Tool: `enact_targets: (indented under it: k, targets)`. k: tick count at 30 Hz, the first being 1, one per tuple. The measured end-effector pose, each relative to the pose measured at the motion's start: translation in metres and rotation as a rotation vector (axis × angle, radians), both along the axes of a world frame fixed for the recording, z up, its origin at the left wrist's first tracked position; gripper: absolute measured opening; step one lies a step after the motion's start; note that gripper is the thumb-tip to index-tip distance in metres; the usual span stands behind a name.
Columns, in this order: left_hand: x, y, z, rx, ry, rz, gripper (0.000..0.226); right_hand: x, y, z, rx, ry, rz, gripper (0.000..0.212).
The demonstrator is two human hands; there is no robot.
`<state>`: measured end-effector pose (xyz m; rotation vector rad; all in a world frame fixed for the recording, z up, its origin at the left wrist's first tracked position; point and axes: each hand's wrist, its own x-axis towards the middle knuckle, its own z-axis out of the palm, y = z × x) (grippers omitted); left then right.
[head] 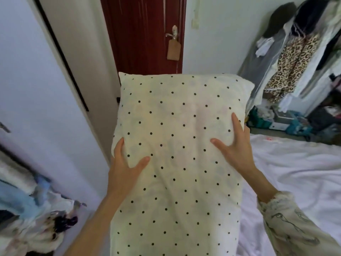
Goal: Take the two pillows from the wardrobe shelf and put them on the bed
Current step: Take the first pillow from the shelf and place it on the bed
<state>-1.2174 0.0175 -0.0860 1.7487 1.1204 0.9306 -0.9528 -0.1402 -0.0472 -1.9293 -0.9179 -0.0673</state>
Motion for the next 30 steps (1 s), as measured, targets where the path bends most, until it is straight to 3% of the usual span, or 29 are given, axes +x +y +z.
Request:
enact_targets:
  k: [8,21,30]
  targets:
    - [0.11,0.063,0.002,-0.045,-0.095,-0.141,0.094,0.081,0.034,0.004,-0.017,-0.016,-0.124,0.093]
    - [0.309,0.294,0.022,0.093,-0.079,-0.304,0.092,0.23,0.214,0.019,0.058,-0.018,-0.322,0.087]
    - [0.443,0.394,0.033,0.099,-0.072,-0.413,0.094,0.346,0.299,0.026,0.061,-0.025,-0.416,0.087]
